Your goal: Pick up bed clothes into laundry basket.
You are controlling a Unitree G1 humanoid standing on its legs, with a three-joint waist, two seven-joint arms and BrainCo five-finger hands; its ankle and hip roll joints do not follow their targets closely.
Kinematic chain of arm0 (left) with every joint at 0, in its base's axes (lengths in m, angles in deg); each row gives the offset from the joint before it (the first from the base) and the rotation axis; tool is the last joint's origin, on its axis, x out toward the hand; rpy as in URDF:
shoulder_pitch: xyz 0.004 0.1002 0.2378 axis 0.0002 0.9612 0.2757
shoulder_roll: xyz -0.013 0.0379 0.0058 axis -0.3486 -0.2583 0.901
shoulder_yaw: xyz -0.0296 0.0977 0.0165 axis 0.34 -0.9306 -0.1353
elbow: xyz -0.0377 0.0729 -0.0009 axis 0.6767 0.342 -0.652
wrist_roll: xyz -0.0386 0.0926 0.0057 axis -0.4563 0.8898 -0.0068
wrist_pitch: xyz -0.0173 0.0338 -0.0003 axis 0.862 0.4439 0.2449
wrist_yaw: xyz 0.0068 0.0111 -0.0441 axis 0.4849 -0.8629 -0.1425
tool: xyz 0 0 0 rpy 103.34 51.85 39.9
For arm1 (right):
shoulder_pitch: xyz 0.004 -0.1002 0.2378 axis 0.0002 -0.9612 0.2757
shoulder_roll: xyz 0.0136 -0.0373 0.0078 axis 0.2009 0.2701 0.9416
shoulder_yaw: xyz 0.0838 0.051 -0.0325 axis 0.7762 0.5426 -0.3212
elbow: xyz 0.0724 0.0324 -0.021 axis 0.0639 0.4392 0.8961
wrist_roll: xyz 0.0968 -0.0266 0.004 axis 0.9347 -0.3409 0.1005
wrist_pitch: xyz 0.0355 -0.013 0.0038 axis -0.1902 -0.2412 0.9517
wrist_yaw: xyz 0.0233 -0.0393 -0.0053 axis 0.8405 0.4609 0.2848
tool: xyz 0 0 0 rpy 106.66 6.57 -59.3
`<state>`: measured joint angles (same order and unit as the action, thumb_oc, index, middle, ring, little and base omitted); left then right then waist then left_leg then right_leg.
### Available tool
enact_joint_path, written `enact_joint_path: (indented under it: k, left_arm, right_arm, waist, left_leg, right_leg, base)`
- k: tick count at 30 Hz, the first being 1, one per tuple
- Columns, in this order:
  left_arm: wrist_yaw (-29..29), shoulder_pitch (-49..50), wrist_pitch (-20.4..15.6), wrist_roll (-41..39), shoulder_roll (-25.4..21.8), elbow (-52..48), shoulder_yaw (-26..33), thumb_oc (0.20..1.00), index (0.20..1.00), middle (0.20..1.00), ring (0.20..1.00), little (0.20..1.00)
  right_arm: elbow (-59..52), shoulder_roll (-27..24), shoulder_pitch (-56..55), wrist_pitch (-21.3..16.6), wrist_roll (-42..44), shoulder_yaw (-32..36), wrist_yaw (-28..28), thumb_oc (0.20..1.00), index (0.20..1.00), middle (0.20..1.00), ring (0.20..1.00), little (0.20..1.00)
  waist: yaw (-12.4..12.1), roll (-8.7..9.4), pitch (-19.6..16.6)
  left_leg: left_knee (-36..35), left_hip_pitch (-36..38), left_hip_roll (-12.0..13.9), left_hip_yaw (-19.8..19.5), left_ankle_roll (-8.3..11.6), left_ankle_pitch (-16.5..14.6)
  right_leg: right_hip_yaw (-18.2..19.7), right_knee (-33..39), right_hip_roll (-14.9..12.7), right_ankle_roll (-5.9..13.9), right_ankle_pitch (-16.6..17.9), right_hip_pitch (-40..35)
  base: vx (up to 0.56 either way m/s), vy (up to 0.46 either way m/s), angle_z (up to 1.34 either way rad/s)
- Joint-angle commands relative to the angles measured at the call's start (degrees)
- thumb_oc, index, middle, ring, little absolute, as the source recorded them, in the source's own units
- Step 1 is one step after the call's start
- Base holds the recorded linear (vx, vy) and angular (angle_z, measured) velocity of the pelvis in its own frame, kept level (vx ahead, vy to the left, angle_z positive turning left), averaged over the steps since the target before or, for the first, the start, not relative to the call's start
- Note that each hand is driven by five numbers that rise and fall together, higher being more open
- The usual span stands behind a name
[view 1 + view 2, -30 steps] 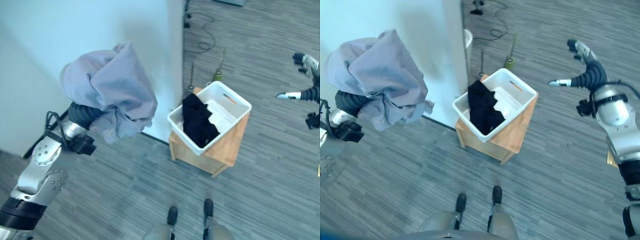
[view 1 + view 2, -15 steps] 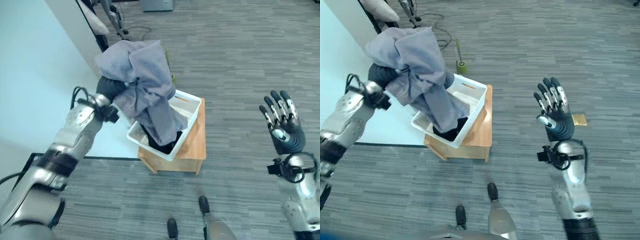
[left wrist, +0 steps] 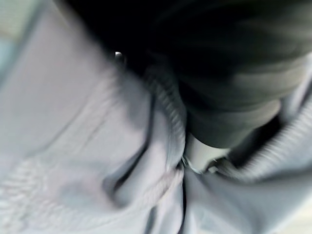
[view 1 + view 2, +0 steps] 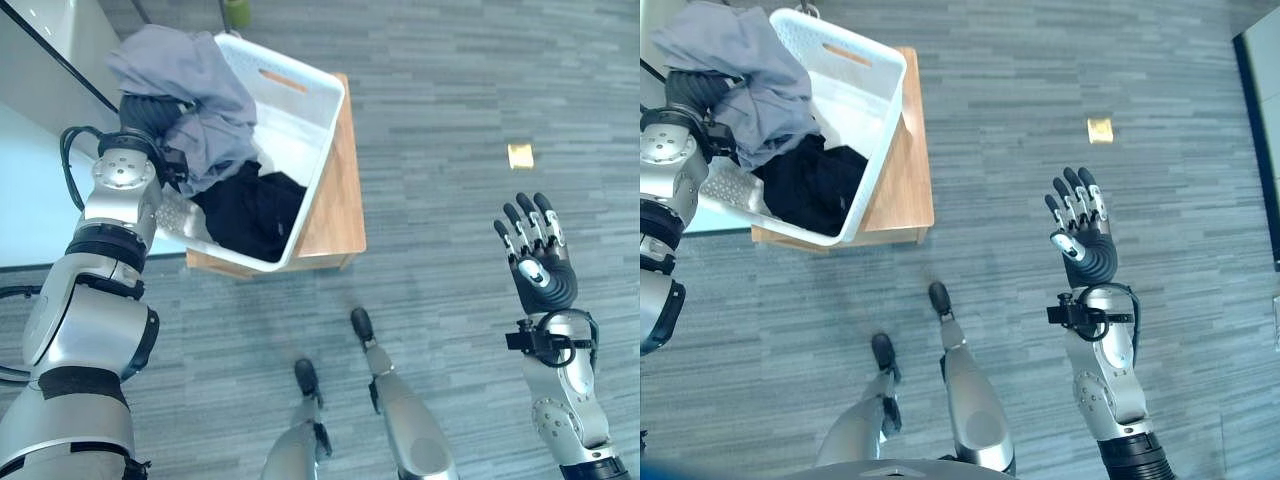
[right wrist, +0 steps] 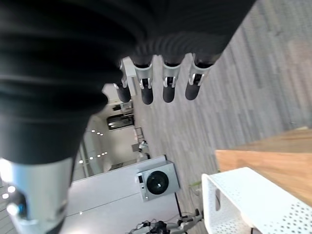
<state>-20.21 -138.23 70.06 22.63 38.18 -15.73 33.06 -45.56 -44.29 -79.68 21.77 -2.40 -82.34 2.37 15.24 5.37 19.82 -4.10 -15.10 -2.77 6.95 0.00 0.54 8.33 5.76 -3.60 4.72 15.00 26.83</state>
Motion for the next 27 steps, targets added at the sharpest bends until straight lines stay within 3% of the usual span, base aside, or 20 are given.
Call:
enact_joint_path:
  k: [1, 3, 4, 8, 12, 13, 14, 16, 18, 19, 20, 21, 22, 23, 24, 25, 26, 27]
  left_arm:
    - [1.4, -9.2, -3.5, 7.5, -3.2, -2.3, -0.2, 1.000, 1.000, 1.000, 1.000, 1.000]
    - [1.8, -9.7, -3.4, 9.8, -3.4, -2.1, -1.4, 1.000, 1.000, 1.000, 1.000, 1.000]
    - [1.0, -11.5, -3.2, 13.9, -4.5, -2.9, -5.3, 1.000, 1.000, 1.000, 1.000, 1.000]
    - [0.8, -12.6, -3.0, 16.7, -5.2, -3.6, -7.8, 1.000, 1.000, 1.000, 1.000, 1.000]
    - [0.0, -14.8, -3.1, 24.3, -8.6, -7.2, -13.7, 1.000, 1.000, 1.000, 1.000, 1.000]
    - [1.9, -14.7, -4.1, 26.2, -11.5, -12.8, -14.5, 1.000, 1.000, 1.000, 1.000, 1.000]
    - [3.4, -13.0, -4.9, 25.3, -13.5, -17.1, -12.9, 1.000, 1.000, 1.000, 1.000, 1.000]
    - [5.5, -1.1, -7.6, 17.6, -18.5, -29.2, -2.5, 1.000, 1.000, 1.000, 1.000, 1.000]
    - [2.5, 21.1, -11.4, 4.8, -18.7, -41.9, 14.9, 1.000, 1.000, 1.000, 1.000, 1.000]
    - [0.5, 34.8, -12.6, -0.5, -15.3, -48.7, 25.5, 1.000, 1.000, 1.000, 1.000, 1.000]
    - [-2.3, 45.0, -13.0, -6.3, -8.9, -53.6, 32.6, 1.000, 1.000, 1.000, 1.000, 1.000]
    - [-7.2, 56.6, -11.8, -11.8, 2.8, -58.6, 36.6, 1.000, 1.000, 1.000, 1.000, 1.000]
    - [-7.2, 57.4, -11.6, -11.7, 3.1, -59.1, 37.1, 1.000, 1.000, 1.000, 1.000, 1.000]
    - [-9.0, 65.2, -11.1, -13.0, 12.3, -60.5, 40.4, 1.000, 1.000, 1.000, 1.000, 1.000]
    - [-9.0, 68.1, -11.0, -13.6, 16.9, -60.3, 42.0, 1.000, 1.000, 1.000, 1.000, 1.000]
    - [-8.9, 68.3, -10.9, -13.5, 17.0, -60.5, 42.1, 1.000, 1.000, 1.000, 1.000, 1.000]
    - [-8.7, 73.7, -9.6, -10.5, 21.7, -60.0, 42.8, 1.000, 1.000, 1.000, 1.000, 1.000]
    - [-8.5, 75.8, -8.8, -9.7, 23.5, -60.2, 43.4, 1.000, 1.000, 1.000, 1.000, 1.000]
  right_arm:
    - [-3.3, -2.8, 1.0, -4.6, -0.9, 4.0, -1.4, 1.000, 1.000, 1.000, 1.000, 1.000]
    - [-3.3, -3.0, 0.6, -4.6, -0.9, 3.9, -1.7, 1.000, 1.000, 1.000, 1.000, 1.000]
    - [-3.7, -3.9, -0.8, -4.2, -1.1, 4.1, -2.7, 1.000, 1.000, 1.000, 1.000, 1.000]
    - [-3.7, -4.2, -1.3, -4.1, -0.8, 4.4, -3.4, 1.000, 1.000, 1.000, 1.000, 1.000]
    - [-3.9, -4.9, -1.9, -3.7, -0.6, 5.6, -4.7, 1.000, 1.000, 1.000, 1.000, 1.000]
    - [-3.7, -5.0, -2.3, -3.5, -1.3, 6.3, -5.1, 1.000, 1.000, 1.000, 1.000, 1.000]
    - [-3.6, -5.0, -2.6, -3.6, -1.6, 6.8, -5.0, 1.000, 1.000, 1.000, 1.000, 1.000]
    - [-3.3, -4.8, -3.1, -3.5, -2.1, 7.9, -4.7, 1.000, 1.000, 1.000, 1.000, 1.000]
    - [-2.6, -3.6, -3.7, -3.4, -2.8, 10.2, -3.7, 1.000, 1.000, 1.000, 1.000, 1.000]
    - [-1.9, -3.4, -3.4, -3.3, -2.9, 10.3, -3.1, 1.000, 1.000, 1.000, 1.000, 1.000]
    - [0.0, -2.2, -3.4, -2.9, -2.5, 10.4, -2.7, 1.000, 1.000, 1.000, 1.000, 1.000]
    - [2.5, 0.0, -4.7, -1.8, -2.5, 11.4, -3.0, 1.000, 1.000, 1.000, 1.000, 1.000]
    - [2.5, -0.2, -4.9, -1.8, -2.4, 11.2, -3.0, 1.000, 1.000, 1.000, 1.000, 1.000]
    - [5.8, 1.9, -5.7, -0.6, -3.1, 12.5, -3.1, 1.000, 1.000, 1.000, 1.000, 1.000]
    - [6.7, 3.0, -6.1, -0.2, -2.4, 12.8, -3.4, 1.000, 1.000, 1.000, 1.000, 1.000]
    - [6.7, 2.9, -6.2, -0.2, -2.3, 12.8, -3.5, 1.000, 1.000, 1.000, 1.000, 1.000]
    - [8.9, 5.1, -6.6, 1.1, 0.5, 12.2, -4.7, 1.000, 1.000, 1.000, 1.000, 1.000]
    - [10.0, 5.5, -6.8, 2.2, 1.1, 11.8, -5.3, 1.000, 1.000, 1.000, 1.000, 1.000]
  waist:
    - [-2.7, -4.12, -2.1]
    - [-2.8, -4.26, -2.0]
    - [-3.1, -4.68, -2.0]
    - [-3.4, -4.92, -2.1]
    - [-4.2, -5.91, -2.5]
    - [-5.1, -6.55, -3.1]
    - [-5.7, -6.77, -3.4]
    - [-7.3, -7.36, -4.3]
    - [-9.2, -7.68, -5.8]
    - [-9.7, -8.07, -6.8]
    - [-10.3, -8.06, -7.8]
    - [-11.3, -7.64, -9.4]
    - [-11.0, -7.81, -9.5]
    - [-12.0, -7.53, -11.3]
    - [-12.4, -7.37, -12.2]
    - [-12.3, -7.46, -12.2]
    - [-13.4, -7.10, -13.8]
    - [-13.9, -6.98, -14.5]
  left_leg:
    - [-0.9, -0.5, 2.0, -5.8, 2.29, 3.8]
    - [-0.9, -0.5, 2.0, -6.0, 2.26, 3.8]
    - [-0.9, -0.2, 2.0, -6.2, 2.17, 3.6]
    - [-0.9, 0.1, 1.8, -6.4, 2.08, 3.6]
    - [-0.9, 1.3, 1.7, -7.0, 2.10, 3.4]
    - [-0.9, 1.9, 1.5, -7.2, 2.06, 3.3]
    - [-0.9, 2.3, 1.4, -7.4, 2.05, 3.2]
    - [-0.9, 4.0, 1.3, -7.9, 2.00, 2.8]
    - [-0.9, 5.5, 1.2, -8.1, 1.98, 2.3]
    - [-0.9, 6.2, 1.0, -8.1, 1.98, 2.3]
    - [-0.9, 7.1, 1.0, -8.3, 2.02, 2.0]
    - [-0.9, 8.7, 1.0, -8.5, 1.87, 1.6]
    - [-0.9, 8.8, 1.0, -8.6, 1.87, 1.5]
    - [-0.9, 10.5, 1.0, -9.1, 1.95, 1.2]
    - [-0.9, 11.3, 1.0, -9.4, 1.88, 1.1]
    - [-0.9, 11.4, 1.0, -9.5, 1.88, 1.1]
    - [-0.9, 13.1, 0.8, -10.1, 1.65, 0.9]
    - [-0.9, 13.9, 0.8, -10.5, 1.52, 0.9]
  right_leg:
    - [-3.2, -0.8, 0.1, 3.76, -4.5, -8.7]
    - [-3.3, -0.8, 0.1, 3.78, -4.5, -8.7]
    - [-3.8, -0.8, -0.2, 4.01, -4.6, -9.1]
    - [-4.1, -0.8, -0.3, 4.05, -4.8, -9.5]
    - [-4.8, -0.8, -0.7, 4.24, -5.1, -10.8]
    - [-5.4, -0.8, -1.0, 4.36, -5.2, -11.6]
    - [-5.7, -0.8, -1.1, 4.33, -5.4, -12.1]
    - [-6.4, -0.8, -1.4, 4.20, -6.0, -14.0]
    - [-7.0, -0.8, -1.5, 3.96, -6.7, -15.6]
    - [-7.0, -0.8, -1.5, 3.84, -6.9, -16.2]
    - [-7.1, -0.8, -1.6, 3.68, -7.3, -17.2]
    - [-7.3, -0.8, -1.5, 3.23, -8.0, -18.8]
    - [-7.3, -0.8, -1.5, 3.23, -8.1, -18.9]
    - [-7.7, -0.8, -1.5, 2.86, -8.9, -20.9]
    - [-8.0, -0.8, -1.5, 2.62, -9.3, -21.9]
    - [-8.1, -0.8, -1.5, 2.62, -9.3, -22.1]
    - [-8.5, -0.8, -1.4, 2.21, -9.8, -24.1]
    - [-8.8, -0.8, -1.4, 1.94, -10.0, -25.1]
  base:
    - [0.00, -0.004, -0.10]
    - [0.00, -0.003, -0.13]
    - [0.00, 0.000, -0.06]
    - [0.00, -0.005, 0.07]
    - [0.00, -0.005, 0.10]
    - [0.02, -0.012, 0.22]
    - [0.04, -0.020, 0.17]
    - [0.05, -0.013, 0.14]
    - [0.07, 0.000, 0.21]
    - [0.09, 0.002, 0.13]
    - [0.10, -0.004, 0.01]
    - [0.09, -0.010, 0.06]
    - [0.10, -0.019, 0.20]
    - [0.07, -0.022, 0.29]
    - [0.07, -0.022, 0.27]
    - [0.06, -0.037, 0.30]
    - [0.04, -0.040, 0.33]
    - [0.04, -0.060, 0.27]
